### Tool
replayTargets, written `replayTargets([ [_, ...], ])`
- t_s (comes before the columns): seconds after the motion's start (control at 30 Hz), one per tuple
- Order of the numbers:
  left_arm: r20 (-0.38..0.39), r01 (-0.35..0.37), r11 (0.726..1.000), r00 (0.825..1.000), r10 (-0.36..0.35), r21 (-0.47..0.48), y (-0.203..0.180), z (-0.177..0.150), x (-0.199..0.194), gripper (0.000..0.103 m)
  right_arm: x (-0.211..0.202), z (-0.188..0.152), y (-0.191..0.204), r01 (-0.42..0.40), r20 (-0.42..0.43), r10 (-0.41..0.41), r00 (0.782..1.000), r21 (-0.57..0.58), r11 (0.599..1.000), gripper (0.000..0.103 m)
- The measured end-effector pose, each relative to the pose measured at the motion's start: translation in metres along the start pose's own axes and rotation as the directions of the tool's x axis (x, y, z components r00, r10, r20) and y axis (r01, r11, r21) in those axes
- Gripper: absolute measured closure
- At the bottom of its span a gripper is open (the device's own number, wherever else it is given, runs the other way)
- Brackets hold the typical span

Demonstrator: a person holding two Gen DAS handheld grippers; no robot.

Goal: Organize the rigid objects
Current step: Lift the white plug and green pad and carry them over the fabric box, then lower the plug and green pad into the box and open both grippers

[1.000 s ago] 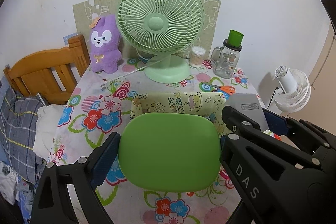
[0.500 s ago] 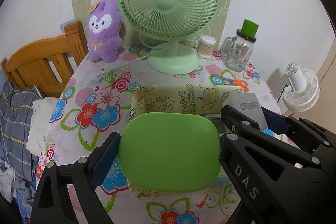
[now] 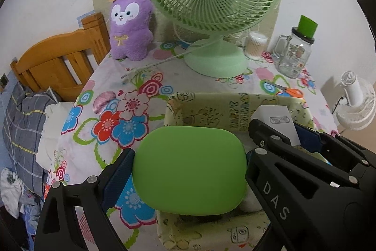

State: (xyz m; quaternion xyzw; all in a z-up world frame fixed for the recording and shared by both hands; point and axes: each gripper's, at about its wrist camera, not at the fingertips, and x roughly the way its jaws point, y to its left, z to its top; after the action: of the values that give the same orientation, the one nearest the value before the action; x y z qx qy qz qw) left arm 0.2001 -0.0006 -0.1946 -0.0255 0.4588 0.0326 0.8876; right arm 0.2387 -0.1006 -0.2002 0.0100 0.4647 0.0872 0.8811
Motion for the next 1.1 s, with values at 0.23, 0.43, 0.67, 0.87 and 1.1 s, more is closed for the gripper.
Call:
replayTargets([
  [0.23,-0.001,-0.007,1.000,1.000,0.007,0.008,-0.002,0.001,0.001,0.008,0.000,0.001,-0.002,0.033,-0.009,-0.033,0.999,0.012,0.999,0.052],
  [0.43,0.012,0.021,0.999,1.000,-0.021,0.026,-0.012,-0.001,-0.013,0.008,-0.023,-0.004,-0.011,0.093,0.009,-0.093,0.996,0.016,0.996,0.046],
  [0.67,0.039,0.066,0.996,0.997,-0.068,0.054,-0.028,-0.007,-0.034,0.008,-0.052,-0.014,-0.030,0.151,0.040,-0.153,0.987,0.065,0.986,0.036],
  [0.87,0.051,0.089,0.993,0.994,-0.093,0.079,-0.038,-0.014,-0.046,0.008,-0.072,-0.025,-0.036,0.202,0.065,-0.206,0.976,0.059,0.978,0.032],
  [1.1,0.061,0.105,0.989,0.992,-0.111,0.100,-0.048,-0.018,-0.055,0.008,-0.091,-0.033,-0.048,0.227,0.090,-0.234,0.968,0.079,0.971,0.019],
])
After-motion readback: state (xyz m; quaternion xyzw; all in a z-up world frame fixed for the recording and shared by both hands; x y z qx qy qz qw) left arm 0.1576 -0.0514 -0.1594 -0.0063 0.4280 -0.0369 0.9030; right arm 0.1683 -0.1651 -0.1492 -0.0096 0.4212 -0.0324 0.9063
